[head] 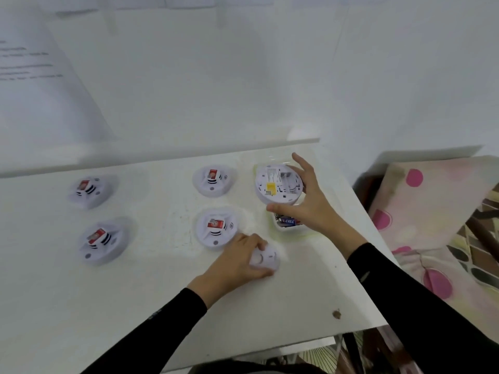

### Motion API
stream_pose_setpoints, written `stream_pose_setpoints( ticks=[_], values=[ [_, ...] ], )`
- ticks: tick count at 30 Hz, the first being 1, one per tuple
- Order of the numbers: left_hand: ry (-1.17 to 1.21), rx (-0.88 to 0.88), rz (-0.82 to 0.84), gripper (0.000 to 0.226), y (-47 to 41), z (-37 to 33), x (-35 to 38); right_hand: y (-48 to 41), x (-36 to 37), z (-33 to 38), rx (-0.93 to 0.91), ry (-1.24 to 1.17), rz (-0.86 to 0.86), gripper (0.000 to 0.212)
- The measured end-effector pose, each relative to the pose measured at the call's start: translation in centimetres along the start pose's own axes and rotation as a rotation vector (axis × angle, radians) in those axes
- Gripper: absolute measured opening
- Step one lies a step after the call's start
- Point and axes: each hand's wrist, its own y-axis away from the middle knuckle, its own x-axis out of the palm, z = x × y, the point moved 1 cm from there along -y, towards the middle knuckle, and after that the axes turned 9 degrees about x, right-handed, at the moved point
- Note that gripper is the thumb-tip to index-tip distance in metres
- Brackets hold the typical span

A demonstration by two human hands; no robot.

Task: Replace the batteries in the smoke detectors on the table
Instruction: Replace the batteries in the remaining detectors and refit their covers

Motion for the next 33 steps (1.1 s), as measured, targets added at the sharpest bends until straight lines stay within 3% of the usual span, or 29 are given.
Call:
stream_pose_setpoints(
  ticks=[2,4,7,9,12,15,20,22,25,28,33],
  values=[
    [-0.016,0.006,-0.013,0.057,-0.1,-0.3,-0.1,-0.1,-0.6,-0.4,0.000,0.010,0.030,0.109],
    [0.050,-0.017,-0.137,0.054,-0.2,-1.2,-1.1,-0.5,-1.1,-0.5,0.000,0.013,0.037,0.108],
    [0.306,-0.134,-0.460,0.058,-1.6,-3.0,-4.0,-1.1,-1.8,-0.1,-0.005,0.002,0.053,0.108],
    [0.582,-0.264,-0.559,0.055,-3.9,-4.0,-5.9,-1.6,-2.0,0.4,-0.018,-0.005,0.094,0.109],
    [1.273,-0.323,-0.436,0.055,-8.0,-5.3,-7.3,-2.7,-1.7,1.0,-0.054,-0.001,0.145,0.111],
    [1.611,-0.306,-0.328,0.068,-10.2,-6.4,-7.5,-4.2,-1.5,1.7,-0.072,-0.002,0.156,0.110],
    [1.737,-0.303,-0.402,0.069,-11.9,-5.8,-8.5,-6.3,-1.8,2.7,-0.088,0.032,0.217,0.105],
    [1.739,-0.304,-0.441,0.068,-12.0,-4.8,-9.0,-7.5,-2.2,2.8,-0.087,0.018,0.182,0.089],
    [1.751,-0.304,-0.470,0.065,-11.8,-3.3,-9.7,-10.2,-3.9,1.6,-0.016,-0.045,-0.046,0.053],
    [1.747,-0.296,-0.468,0.065,-11.7,-2.6,-10.0,-13.2,-5.8,-0.8,0.062,0.251,-0.212,0.022],
    [1.746,-0.285,-0.445,0.064,-12.0,-2.4,-10.0,-16.3,-6.1,-3.1,0.252,0.687,0.043,0.018]
  ],
)
